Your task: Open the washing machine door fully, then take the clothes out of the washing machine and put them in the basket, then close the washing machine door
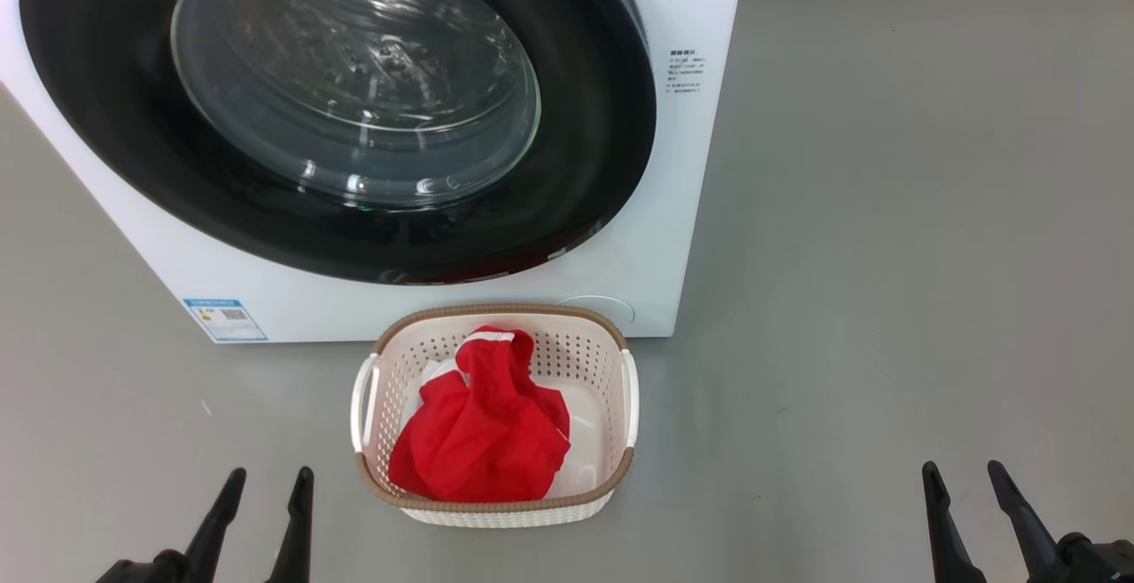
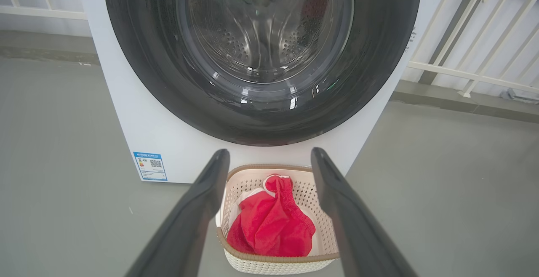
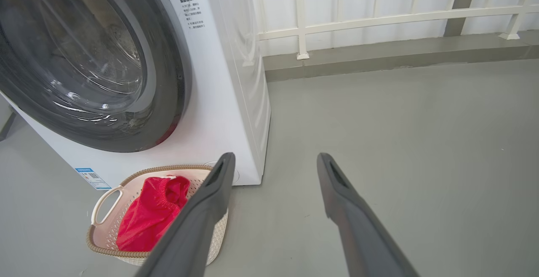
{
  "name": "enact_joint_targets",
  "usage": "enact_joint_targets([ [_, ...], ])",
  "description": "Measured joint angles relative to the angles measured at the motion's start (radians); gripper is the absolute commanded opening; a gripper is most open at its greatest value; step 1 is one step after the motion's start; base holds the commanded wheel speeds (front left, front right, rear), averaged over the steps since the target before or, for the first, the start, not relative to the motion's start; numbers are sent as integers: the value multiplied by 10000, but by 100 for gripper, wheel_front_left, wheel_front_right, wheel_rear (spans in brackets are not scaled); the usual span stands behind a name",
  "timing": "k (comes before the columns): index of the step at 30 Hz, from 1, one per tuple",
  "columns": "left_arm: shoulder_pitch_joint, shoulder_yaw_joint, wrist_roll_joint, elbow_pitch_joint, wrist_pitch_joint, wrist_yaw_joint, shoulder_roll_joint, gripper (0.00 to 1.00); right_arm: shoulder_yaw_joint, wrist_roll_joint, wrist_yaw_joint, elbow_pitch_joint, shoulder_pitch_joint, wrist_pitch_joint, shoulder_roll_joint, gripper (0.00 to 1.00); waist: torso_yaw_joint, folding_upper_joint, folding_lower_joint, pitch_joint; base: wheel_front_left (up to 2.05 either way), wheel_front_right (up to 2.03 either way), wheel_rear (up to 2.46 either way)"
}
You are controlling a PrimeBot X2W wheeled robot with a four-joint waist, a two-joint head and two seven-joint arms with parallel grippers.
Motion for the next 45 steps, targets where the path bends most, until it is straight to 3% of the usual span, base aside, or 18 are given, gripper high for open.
enact_joint_targets([
  [18,6,-63,-109,-104,0,0,-13,100,-21,17,0,-67,-1,0,4,100,46,0,0,84,0,0,0],
  [19,5,-77,-109,-23,19,8,-52,0,-13,15,2,17,-7,0,17,0,46,0,0,87,0,0,0],
  [25,150,-207,-213,495,144,15,-416,0,88,146,2,570,-3,35,207,0,45,0,0,82,0,0,0],
  [45,131,-94,-2075,497,637,15,-502,0,151,2146,2,612,-130,527,151,0,43,0,2,-36,0,0,0],
])
